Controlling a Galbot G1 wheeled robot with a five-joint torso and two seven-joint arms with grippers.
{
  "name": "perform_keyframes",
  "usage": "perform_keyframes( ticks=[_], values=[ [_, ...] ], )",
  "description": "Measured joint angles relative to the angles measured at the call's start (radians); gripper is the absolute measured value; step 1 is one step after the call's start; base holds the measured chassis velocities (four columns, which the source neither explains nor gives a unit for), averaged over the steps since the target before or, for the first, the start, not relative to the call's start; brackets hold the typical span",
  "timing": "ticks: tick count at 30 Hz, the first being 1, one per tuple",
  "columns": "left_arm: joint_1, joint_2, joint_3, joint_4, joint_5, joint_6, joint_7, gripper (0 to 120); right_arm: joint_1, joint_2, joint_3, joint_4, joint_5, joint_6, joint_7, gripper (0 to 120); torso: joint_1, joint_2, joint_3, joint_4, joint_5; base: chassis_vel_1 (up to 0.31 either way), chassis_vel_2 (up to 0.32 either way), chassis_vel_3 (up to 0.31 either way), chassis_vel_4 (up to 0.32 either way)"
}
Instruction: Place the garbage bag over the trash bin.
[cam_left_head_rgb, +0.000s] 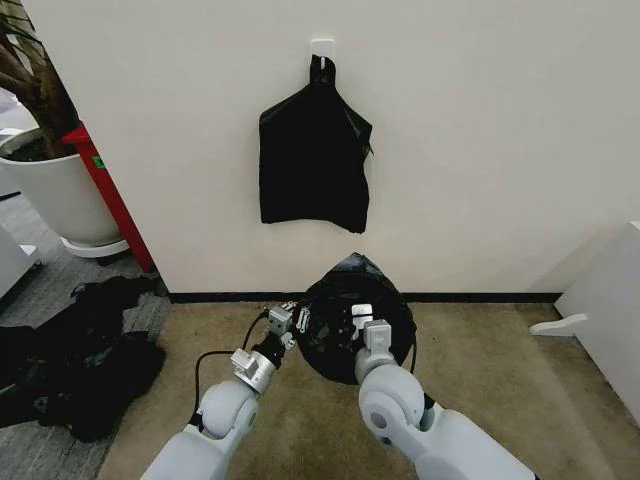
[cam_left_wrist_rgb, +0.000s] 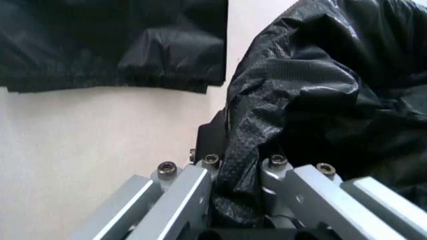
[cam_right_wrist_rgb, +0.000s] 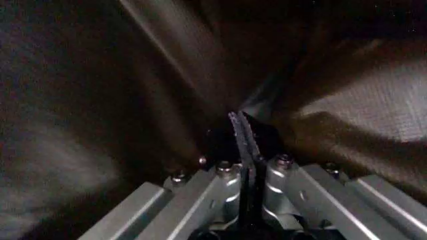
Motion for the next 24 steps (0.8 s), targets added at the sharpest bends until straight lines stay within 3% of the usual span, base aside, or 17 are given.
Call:
perform_keyframes(
  ticks=[15, 19, 24],
  values=[
    [0.019, 0.007, 0.009, -0.051, -0.016, -0.005, 0.014, 3, 0.119, 0.056, -0.007, -0.234, -0.135, 0.051, -0.038, 0, 0.000, 0.000, 0.000, 0.0003, 0.0000, 0.000, 0.000, 0.000, 0.000],
    [0.018, 0.009, 0.006, -0.051, -0.017, -0.005, 0.013, 3, 0.113, 0.048, -0.007, -0.221, -0.144, 0.054, -0.041, 0, 0.000, 0.000, 0.000, 0.0001, 0.0000, 0.000, 0.000, 0.000, 0.000],
    [0.006, 0.012, 0.000, -0.038, -0.015, -0.002, -0.005, 3, 0.051, 0.015, -0.030, -0.099, -0.127, 0.045, -0.025, 0, 0.000, 0.000, 0.000, 0.0001, 0.0000, 0.000, 0.000, 0.000, 0.000]
  ],
)
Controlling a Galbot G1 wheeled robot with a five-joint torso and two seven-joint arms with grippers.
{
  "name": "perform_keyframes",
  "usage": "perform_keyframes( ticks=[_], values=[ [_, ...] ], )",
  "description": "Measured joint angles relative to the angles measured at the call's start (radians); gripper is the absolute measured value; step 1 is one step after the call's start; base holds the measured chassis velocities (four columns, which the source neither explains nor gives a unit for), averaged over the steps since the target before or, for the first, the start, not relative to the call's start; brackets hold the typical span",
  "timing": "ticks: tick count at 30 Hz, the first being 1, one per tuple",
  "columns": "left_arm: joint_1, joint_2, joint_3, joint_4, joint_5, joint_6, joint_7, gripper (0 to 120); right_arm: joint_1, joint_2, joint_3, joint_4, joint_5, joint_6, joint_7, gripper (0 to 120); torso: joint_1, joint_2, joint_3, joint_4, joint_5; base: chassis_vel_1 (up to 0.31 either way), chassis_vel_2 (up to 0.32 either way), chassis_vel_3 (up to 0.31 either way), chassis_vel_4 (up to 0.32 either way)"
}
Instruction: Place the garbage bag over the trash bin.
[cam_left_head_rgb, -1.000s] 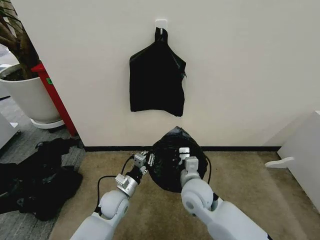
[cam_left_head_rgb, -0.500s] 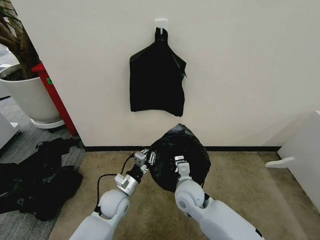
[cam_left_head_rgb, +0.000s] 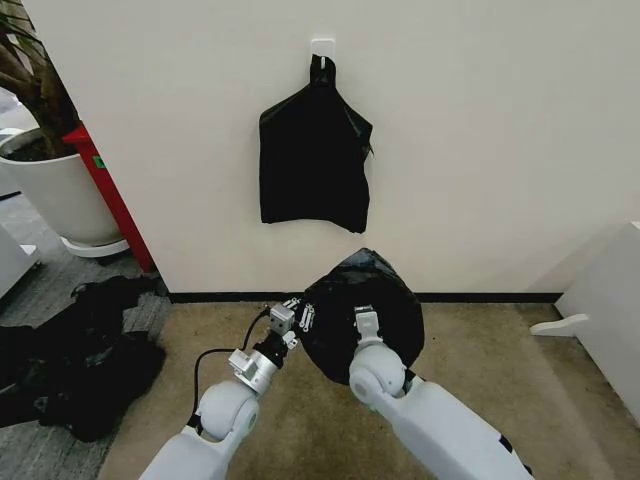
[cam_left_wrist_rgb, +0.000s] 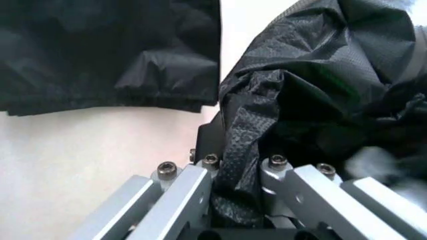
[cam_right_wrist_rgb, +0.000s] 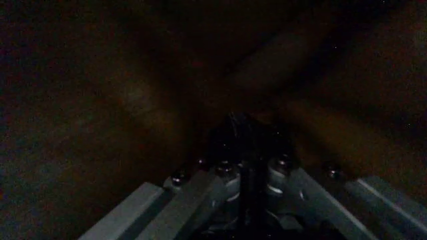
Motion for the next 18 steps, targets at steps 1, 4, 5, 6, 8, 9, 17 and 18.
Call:
perform_keyframes(
  ticks=[1, 4, 5, 6, 8, 9, 17, 18],
  values=[
    [-0.002, 0.000, -0.001, 0.005, 0.002, 0.003, -0.007, 3, -0.014, -0.007, -0.006, 0.030, 0.005, -0.001, 0.002, 0, 0.000, 0.000, 0.000, 0.0000, 0.0000, 0.000, 0.000, 0.000, 0.000],
    [-0.006, -0.003, -0.001, 0.014, 0.007, 0.012, -0.017, 3, -0.041, -0.023, -0.021, 0.090, 0.009, 0.009, -0.011, 0, 0.000, 0.000, 0.000, -0.0001, 0.0000, 0.000, 0.000, 0.000, 0.000],
    [-0.007, -0.004, -0.001, 0.016, 0.008, 0.014, -0.019, 3, -0.047, -0.027, -0.024, 0.103, 0.008, 0.017, -0.022, 0, 0.000, 0.000, 0.000, -0.0002, -0.0001, 0.000, 0.000, 0.000, 0.000],
    [-0.008, -0.006, -0.001, 0.021, 0.012, 0.020, -0.022, 3, -0.055, -0.032, -0.031, 0.121, -0.002, 0.037, -0.051, 0, 0.000, 0.000, 0.000, -0.0002, -0.0001, 0.000, 0.000, 0.000, 0.000],
    [-0.008, -0.008, 0.001, 0.026, 0.015, 0.024, -0.024, 3, -0.057, -0.033, -0.036, 0.129, -0.024, 0.064, -0.085, 0, 0.000, 0.000, 0.000, 0.0000, 0.0000, 0.000, 0.000, 0.000, 0.000],
    [-0.007, -0.009, 0.002, 0.026, 0.016, 0.025, -0.024, 3, -0.052, -0.032, -0.039, 0.128, -0.030, 0.070, -0.093, 0, 0.000, 0.000, 0.000, -0.0001, 0.0000, 0.000, 0.000, 0.000, 0.000],
    [0.008, -0.012, 0.007, 0.012, 0.024, 0.026, -0.017, 3, 0.089, 0.011, -0.055, -0.003, -0.007, 0.005, -0.021, 0, 0.000, 0.000, 0.000, 0.0000, 0.0000, 0.000, 0.000, 0.000, 0.000],
    [0.008, -0.012, 0.007, 0.012, 0.024, 0.026, -0.017, 3, 0.089, 0.011, -0.055, -0.003, -0.007, 0.005, -0.021, 0, 0.000, 0.000, 0.000, 0.0000, 0.0000, 0.000, 0.000, 0.000, 0.000]
  ],
)
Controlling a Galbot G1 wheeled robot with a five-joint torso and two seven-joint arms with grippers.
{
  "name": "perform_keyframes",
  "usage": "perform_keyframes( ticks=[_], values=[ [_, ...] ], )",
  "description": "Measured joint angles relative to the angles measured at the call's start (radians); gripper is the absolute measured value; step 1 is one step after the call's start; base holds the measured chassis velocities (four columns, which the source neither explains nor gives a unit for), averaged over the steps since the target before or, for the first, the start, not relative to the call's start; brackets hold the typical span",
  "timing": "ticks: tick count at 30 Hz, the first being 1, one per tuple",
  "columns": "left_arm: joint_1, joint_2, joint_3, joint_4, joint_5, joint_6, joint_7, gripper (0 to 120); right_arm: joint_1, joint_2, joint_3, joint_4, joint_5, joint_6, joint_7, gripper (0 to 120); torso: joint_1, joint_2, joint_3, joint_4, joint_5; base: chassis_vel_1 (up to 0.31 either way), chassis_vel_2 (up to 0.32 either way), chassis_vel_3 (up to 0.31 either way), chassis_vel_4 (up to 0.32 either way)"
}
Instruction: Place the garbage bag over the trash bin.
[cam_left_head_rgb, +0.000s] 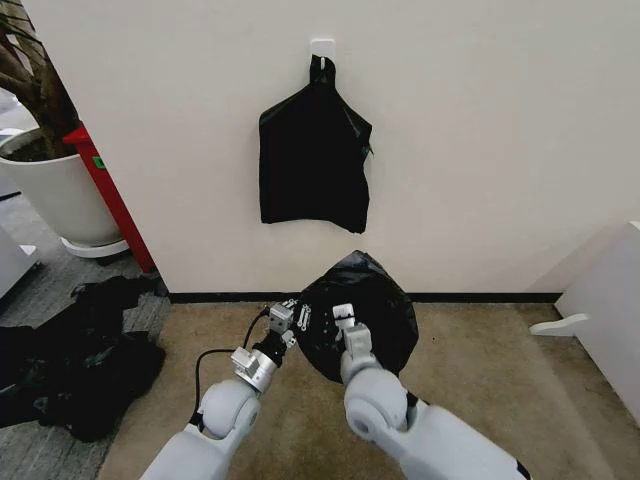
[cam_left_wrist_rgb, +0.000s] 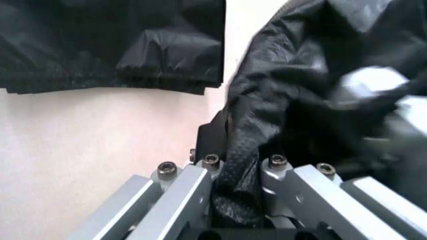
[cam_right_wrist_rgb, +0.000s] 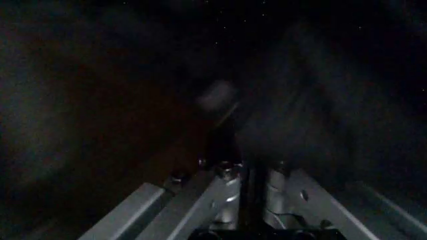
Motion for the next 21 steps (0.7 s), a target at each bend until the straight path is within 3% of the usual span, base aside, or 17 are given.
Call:
perform_keyframes(
  ticks=[13, 21],
  values=[
    [0.030, 0.011, -0.010, -0.032, 0.006, -0.002, 0.009, 3, 0.092, 0.042, 0.024, -0.170, -0.007, -0.050, 0.049, 0, 0.000, 0.000, 0.000, 0.0000, 0.0000, 0.000, 0.000, 0.000, 0.000],
    [0.031, 0.011, -0.011, -0.033, 0.007, -0.002, 0.010, 3, 0.052, 0.022, 0.020, -0.121, -0.046, -0.009, 0.018, 0, 0.000, 0.000, 0.000, 0.0000, -0.0001, 0.000, 0.000, 0.000, 0.000]
  ],
)
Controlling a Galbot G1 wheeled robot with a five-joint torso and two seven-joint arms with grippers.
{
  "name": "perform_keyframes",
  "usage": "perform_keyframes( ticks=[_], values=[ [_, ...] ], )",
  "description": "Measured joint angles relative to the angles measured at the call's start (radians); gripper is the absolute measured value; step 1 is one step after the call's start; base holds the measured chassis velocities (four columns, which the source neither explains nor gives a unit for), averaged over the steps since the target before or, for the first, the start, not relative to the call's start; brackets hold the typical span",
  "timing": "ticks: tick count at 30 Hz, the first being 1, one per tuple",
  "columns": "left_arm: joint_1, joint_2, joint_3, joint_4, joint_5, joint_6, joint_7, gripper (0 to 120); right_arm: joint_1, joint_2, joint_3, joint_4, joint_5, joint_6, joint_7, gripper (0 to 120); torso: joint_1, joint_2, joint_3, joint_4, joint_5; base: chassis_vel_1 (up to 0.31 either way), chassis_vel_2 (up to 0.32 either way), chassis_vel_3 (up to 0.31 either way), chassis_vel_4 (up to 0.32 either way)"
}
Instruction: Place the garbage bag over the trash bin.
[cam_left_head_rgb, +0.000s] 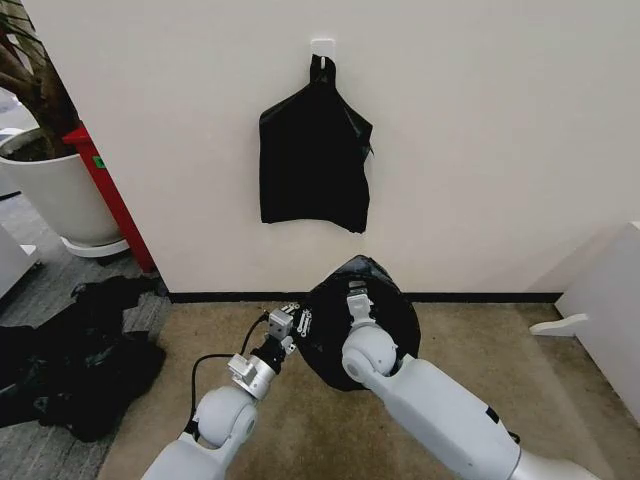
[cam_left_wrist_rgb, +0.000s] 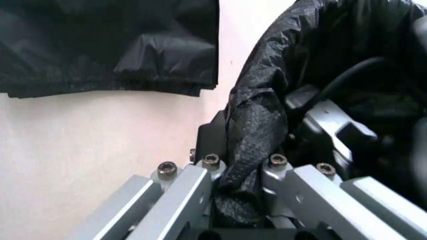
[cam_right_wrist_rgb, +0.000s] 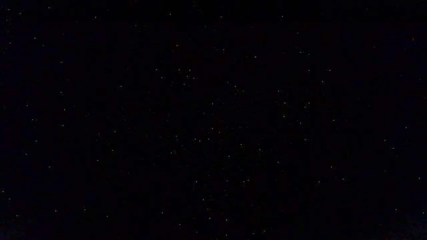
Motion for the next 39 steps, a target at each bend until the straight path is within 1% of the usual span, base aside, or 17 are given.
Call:
perform_keyframes(
  ticks=[2, 5, 9, 14, 16, 20, 26, 28, 31, 33, 37, 39],
  values=[
    [0.000, 0.000, 0.000, 0.000, 0.000, 0.000, 0.000, 3, -0.009, -0.002, -0.005, 0.012, 0.007, 0.010, -0.011, 0, 0.000, 0.000, 0.000, 0.0000, 0.0001, 0.000, 0.000, 0.000, 0.000],
    [0.001, 0.001, 0.001, 0.000, 0.000, 0.000, 0.001, 3, -0.038, -0.006, -0.016, 0.035, 0.027, 0.046, -0.066, 0, 0.000, 0.000, 0.000, 0.0000, 0.0001, 0.000, 0.000, 0.000, 0.000],
    [0.005, 0.002, 0.001, -0.007, 0.000, 0.000, 0.003, 3, -0.048, -0.003, -0.020, 0.015, 0.027, 0.059, -0.085, 0, 0.000, 0.000, 0.000, 0.0001, 0.0001, 0.000, 0.000, 0.000, 0.000],
    [0.014, 0.008, -0.007, -0.021, 0.000, -0.001, 0.005, 3, -0.049, -0.001, -0.011, -0.058, -0.031, 0.013, -0.048, 0, 0.000, 0.000, 0.000, 0.0000, 0.0001, 0.000, 0.000, 0.000, 0.000],
    [0.015, 0.009, -0.008, -0.022, 0.000, -0.001, 0.005, 3, -0.049, -0.003, -0.009, -0.063, -0.040, 0.009, -0.045, 0, 0.000, 0.000, 0.000, 0.0001, 0.0001, 0.000, 0.000, 0.000, 0.000],
    [0.015, 0.010, -0.010, -0.024, -0.001, -0.001, 0.006, 3, -0.056, -0.015, -0.001, -0.074, -0.109, -0.008, -0.035, 0, 0.000, 0.000, 0.000, 0.0000, 0.0001, 0.000, 0.000, 0.000, 0.000],
    [0.011, 0.005, -0.004, -0.024, -0.003, -0.001, 0.006, 3, -0.080, -0.026, -0.007, -0.023, -0.121, 0.035, -0.061, 0, 0.000, 0.000, 0.000, -0.0001, 0.0001, 0.000, 0.000, 0.000, 0.000],
    [0.009, 0.003, -0.001, -0.019, -0.003, -0.001, 0.005, 3, -0.097, -0.028, -0.021, 0.020, -0.102, 0.079, -0.095, 0, 0.000, 0.000, 0.000, 0.0000, 0.0001, 0.000, 0.000, 0.000, 0.000],
    [0.009, 0.003, 0.001, -0.018, -0.003, -0.001, 0.006, 3, -0.101, -0.022, -0.031, 0.035, -0.080, 0.090, -0.105, 0, 0.000, 0.000, 0.000, 0.0001, 0.0001, 0.000, 0.000, 0.000, 0.000],
    [0.009, 0.002, 0.001, -0.019, -0.003, -0.001, 0.007, 3, -0.101, -0.016, -0.038, 0.027, -0.078, 0.087, -0.106, 0, 0.000, 0.000, 0.000, 0.0002, 0.0001, 0.000, 0.000, 0.000, 0.000],
    [0.015, 0.003, -0.002, -0.028, -0.005, -0.001, 0.008, 3, -0.101, -0.015, -0.049, -0.005, -0.087, 0.021, -0.071, 0, 0.000, 0.000, 0.000, 0.0001, 0.0001, 0.000, 0.000, 0.000, 0.000],
    [0.015, 0.003, -0.003, -0.029, -0.006, -0.001, 0.008, 3, -0.102, -0.016, -0.049, -0.008, -0.090, 0.009, -0.063, 0, 0.000, 0.000, 0.000, 0.0001, 0.0001, 0.000, 0.000, 0.000, 0.000]
  ],
)
